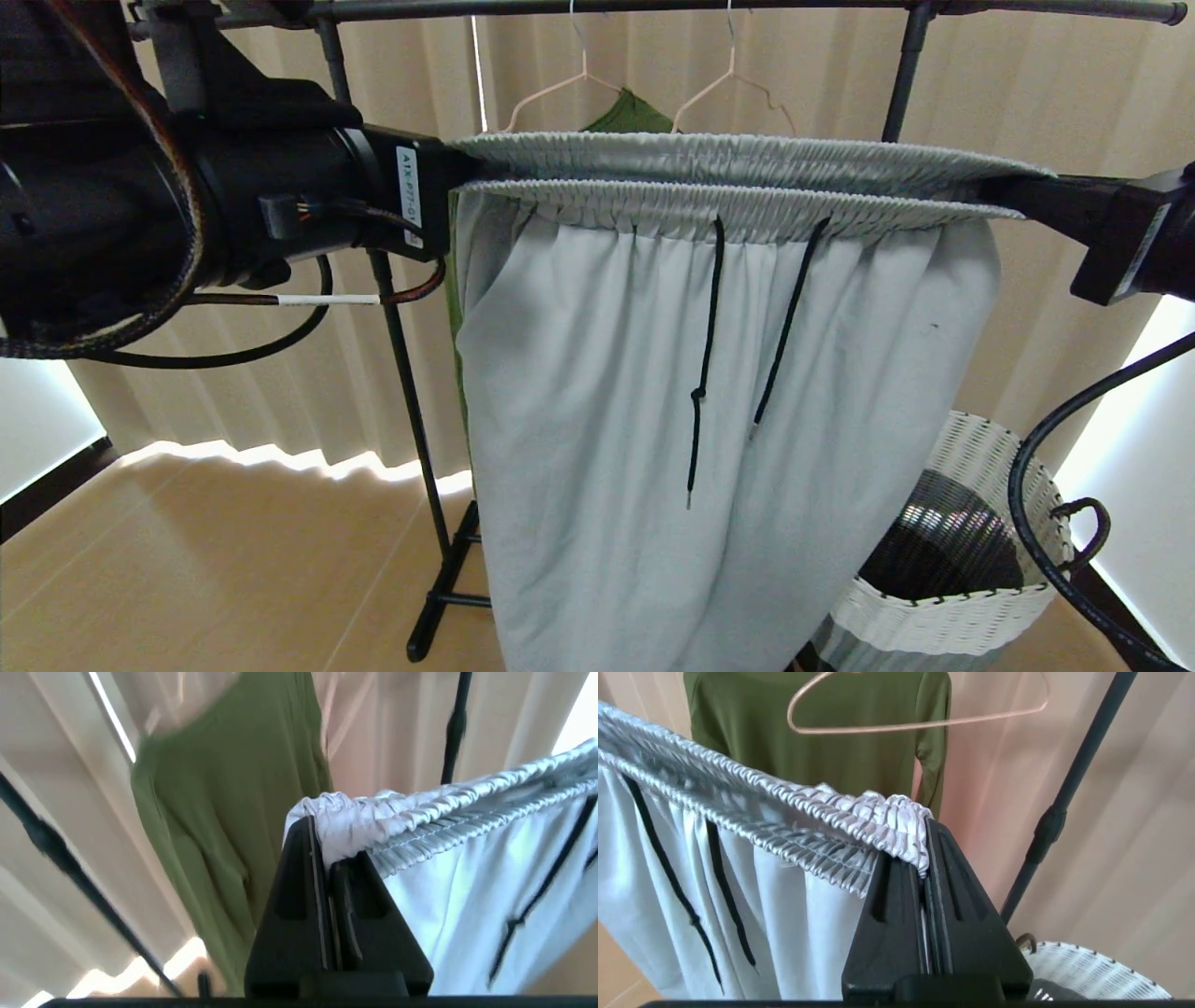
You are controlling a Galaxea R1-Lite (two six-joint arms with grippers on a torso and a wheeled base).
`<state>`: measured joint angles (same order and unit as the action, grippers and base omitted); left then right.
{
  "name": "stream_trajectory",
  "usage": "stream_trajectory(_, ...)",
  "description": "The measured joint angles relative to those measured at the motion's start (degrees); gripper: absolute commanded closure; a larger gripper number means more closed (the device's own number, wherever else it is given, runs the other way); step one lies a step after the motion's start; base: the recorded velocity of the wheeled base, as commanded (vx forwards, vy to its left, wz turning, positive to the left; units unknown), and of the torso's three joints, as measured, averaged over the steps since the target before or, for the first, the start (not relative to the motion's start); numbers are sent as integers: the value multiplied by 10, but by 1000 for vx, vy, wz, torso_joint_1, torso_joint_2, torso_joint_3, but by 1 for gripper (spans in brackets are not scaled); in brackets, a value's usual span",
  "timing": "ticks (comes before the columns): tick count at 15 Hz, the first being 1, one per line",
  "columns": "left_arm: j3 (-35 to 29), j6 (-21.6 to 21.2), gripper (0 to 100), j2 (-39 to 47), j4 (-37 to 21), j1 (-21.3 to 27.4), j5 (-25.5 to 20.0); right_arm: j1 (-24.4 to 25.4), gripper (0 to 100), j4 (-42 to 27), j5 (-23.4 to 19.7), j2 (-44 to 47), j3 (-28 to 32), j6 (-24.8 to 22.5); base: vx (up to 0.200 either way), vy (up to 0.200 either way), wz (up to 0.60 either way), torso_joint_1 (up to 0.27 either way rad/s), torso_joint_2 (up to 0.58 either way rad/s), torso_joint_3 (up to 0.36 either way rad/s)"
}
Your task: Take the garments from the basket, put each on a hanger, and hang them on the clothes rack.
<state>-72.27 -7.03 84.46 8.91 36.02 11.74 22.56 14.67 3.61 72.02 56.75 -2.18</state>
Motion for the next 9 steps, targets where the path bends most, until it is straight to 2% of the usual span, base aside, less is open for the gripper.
stream_trajectory(4,31,0,100,-14,-11,2,0,0,100,1,0,-1,-14,-1,0,0,0,0,0,0)
stream_trajectory(5,32,0,100,-16,-11,2,0,0,0,1,0,-1,-16,-1,0,0,0,0,0,0)
stream_trajectory(9,38,-1,100,-19,-11,-4,21,0,0,8,1,-1,-28,0,0,0,0,0,0,0)
